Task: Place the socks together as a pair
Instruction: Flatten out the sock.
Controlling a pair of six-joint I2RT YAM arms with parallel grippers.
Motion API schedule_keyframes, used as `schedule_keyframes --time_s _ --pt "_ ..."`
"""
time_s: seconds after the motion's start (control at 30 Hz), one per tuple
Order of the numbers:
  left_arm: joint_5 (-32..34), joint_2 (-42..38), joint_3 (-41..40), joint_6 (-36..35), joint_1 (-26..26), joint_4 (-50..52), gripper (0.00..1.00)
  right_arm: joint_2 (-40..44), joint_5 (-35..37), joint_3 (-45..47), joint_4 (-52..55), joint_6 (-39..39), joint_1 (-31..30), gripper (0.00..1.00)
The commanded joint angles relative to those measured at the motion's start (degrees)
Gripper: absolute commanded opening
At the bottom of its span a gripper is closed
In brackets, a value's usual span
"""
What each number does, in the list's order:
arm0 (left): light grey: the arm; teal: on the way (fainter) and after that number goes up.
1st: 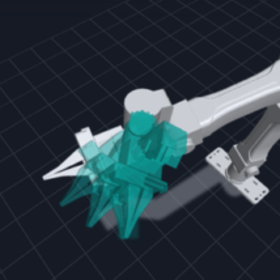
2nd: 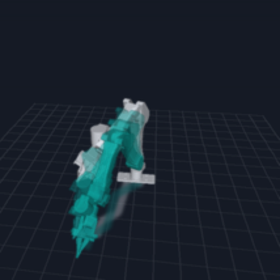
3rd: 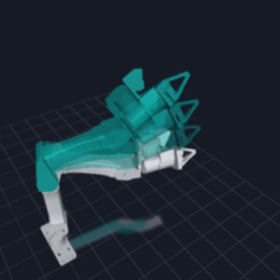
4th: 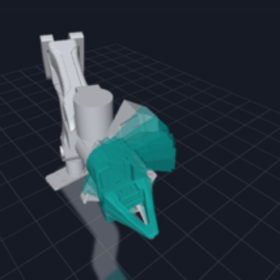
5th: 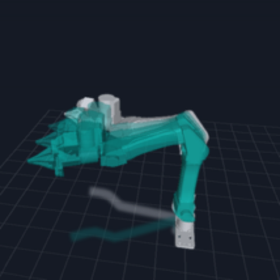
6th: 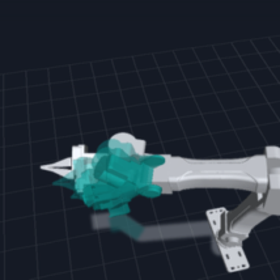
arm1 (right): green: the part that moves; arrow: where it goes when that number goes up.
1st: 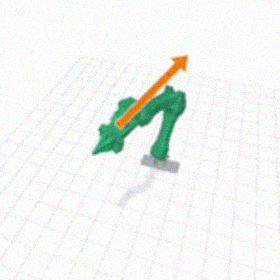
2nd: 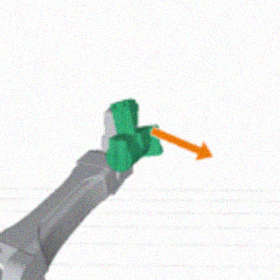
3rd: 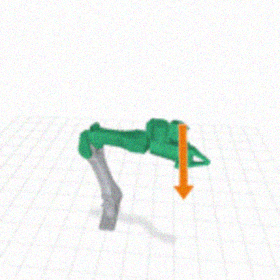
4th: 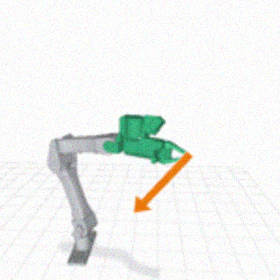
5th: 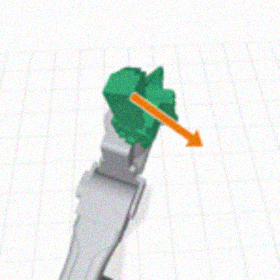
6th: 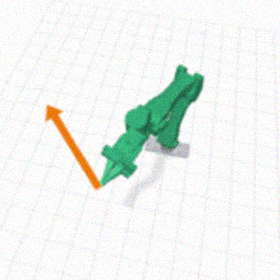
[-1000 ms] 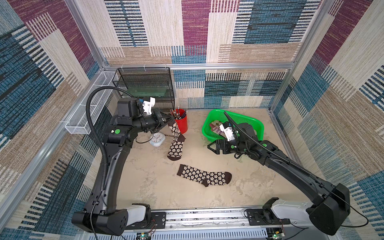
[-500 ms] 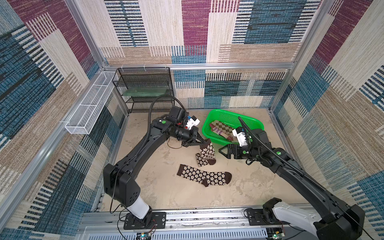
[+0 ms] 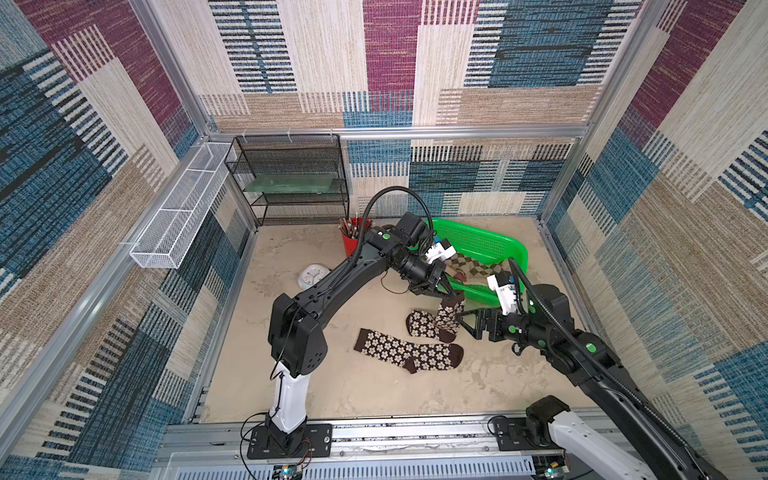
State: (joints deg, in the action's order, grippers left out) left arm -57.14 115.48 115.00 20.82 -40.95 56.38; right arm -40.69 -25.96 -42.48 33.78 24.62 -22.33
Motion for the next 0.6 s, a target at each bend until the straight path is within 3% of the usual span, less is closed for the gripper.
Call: schedule_keyframes --time_s 0.0,0.17,0.37,0.5,0.57 --pt "-4.3 2.4 2.8 -3.5 -0.2 3.3 0.0 1.8 -3.1 2.2 -5.3 -2.1 1.1 0.95" --pt "-6.9 4.9 4.6 -4.5 -0.3 4.1 0.0 1.6 -3.7 3.8 -5.6 -4.8 4.7 0.95" --pt "-9.6 6.1 5.0 -6.3 -0.3 5.5 0.0 -3.0 -14.8 5.3 -11.7 -6.7 11.4 0.93" --pt "-10.4 6.4 4.5 -6.9 -0.3 5.7 0.0 -6.5 -25.1 4.1 -14.2 -9.1 12.1 0.9" --pt "-10.5 6.7 4.6 -7.4 -0.3 6.1 0.0 -6.6 -26.9 3.7 -13.9 -10.2 12.2 0.86"
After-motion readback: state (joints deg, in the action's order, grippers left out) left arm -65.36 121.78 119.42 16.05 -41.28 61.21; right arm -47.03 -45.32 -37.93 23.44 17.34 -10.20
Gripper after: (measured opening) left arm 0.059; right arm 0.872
